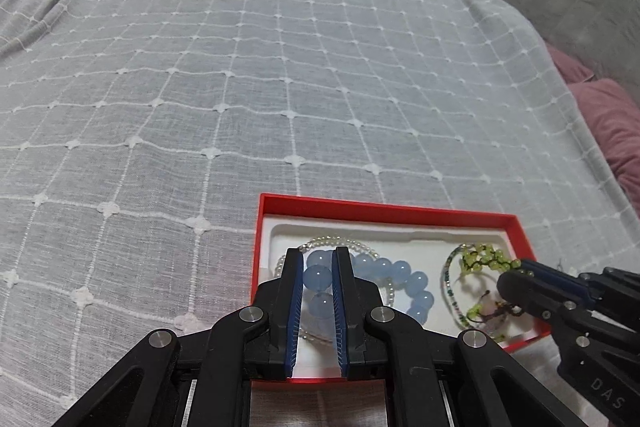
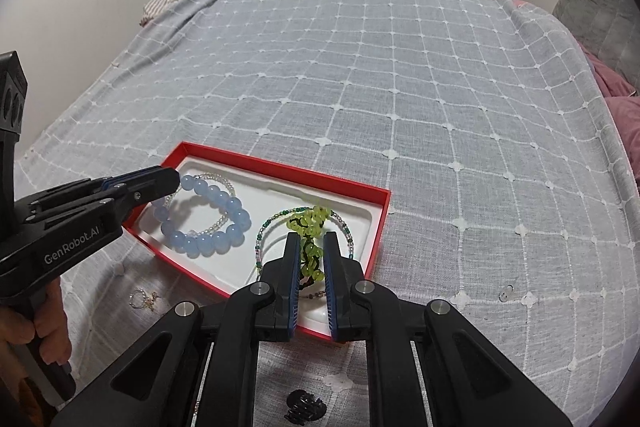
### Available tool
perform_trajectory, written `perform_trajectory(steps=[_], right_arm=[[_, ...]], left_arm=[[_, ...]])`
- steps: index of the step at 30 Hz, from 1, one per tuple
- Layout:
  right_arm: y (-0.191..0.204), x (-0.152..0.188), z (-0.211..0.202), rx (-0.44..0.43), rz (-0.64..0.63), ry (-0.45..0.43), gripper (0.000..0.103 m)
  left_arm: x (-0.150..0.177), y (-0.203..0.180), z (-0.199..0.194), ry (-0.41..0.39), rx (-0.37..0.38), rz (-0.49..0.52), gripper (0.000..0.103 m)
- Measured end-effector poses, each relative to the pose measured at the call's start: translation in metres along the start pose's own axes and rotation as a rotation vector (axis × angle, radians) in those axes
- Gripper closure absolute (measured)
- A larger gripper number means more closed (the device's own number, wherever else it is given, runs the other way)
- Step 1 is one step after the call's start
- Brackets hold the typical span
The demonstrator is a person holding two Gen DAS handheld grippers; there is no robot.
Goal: Organize jewelry
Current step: 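Carry both bead bracelets into the red box and open both tools, then withdraw both tools and move the left tool toward the gold rings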
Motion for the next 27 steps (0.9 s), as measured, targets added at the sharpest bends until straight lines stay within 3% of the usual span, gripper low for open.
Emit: perform_trajectory(steps=[2, 4, 6, 16, 20, 27], right_arm=[[-0.001, -0.001, -0.005, 0.003, -0.005, -0.01, 0.081], [0.0, -0.001, -0.011, -0.003, -0.008, -0.022, 0.063], [0.001, 0.0, -0.019, -0.017, -0.007, -0.038, 0.058], [-0.002, 0.013, -0.049, -0.005, -0.004, -0.041, 0.053], [-0.004, 0.024, -0.058, 0.007, -0.011, -0.03, 0.051], [-0.009, 0.044, -0.066, 0.017, -0.011, -0.002, 0.042]], left_arm=[[0.0, 0.0, -0.001, 0.008, -0.016, 0.007, 0.087], [0.001, -0.002, -0.002, 0.009, -0.013, 0.011, 0.077], [0.001, -0.004, -0.005, 0.01, -0.02, 0.023, 0.071], [0.009, -0.013, -0.03, 0.012, -0.01, 0.031, 0.044], [0.015, -0.017, -0.042, 0.008, -0.017, 0.047, 0.026], [0.032, -0.02, -0.052, 0.047, -0.032, 0.074, 0.011]])
Point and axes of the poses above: each gripper's, at about its wrist camera, not at the fingertips, and z roughly the way its jaws point, y to its left, x to its underside, the point moved 2 cm from there along z, roughly the way its jaws point, and after that the axes turned 15 degrees about z, right-handed, at the moved point
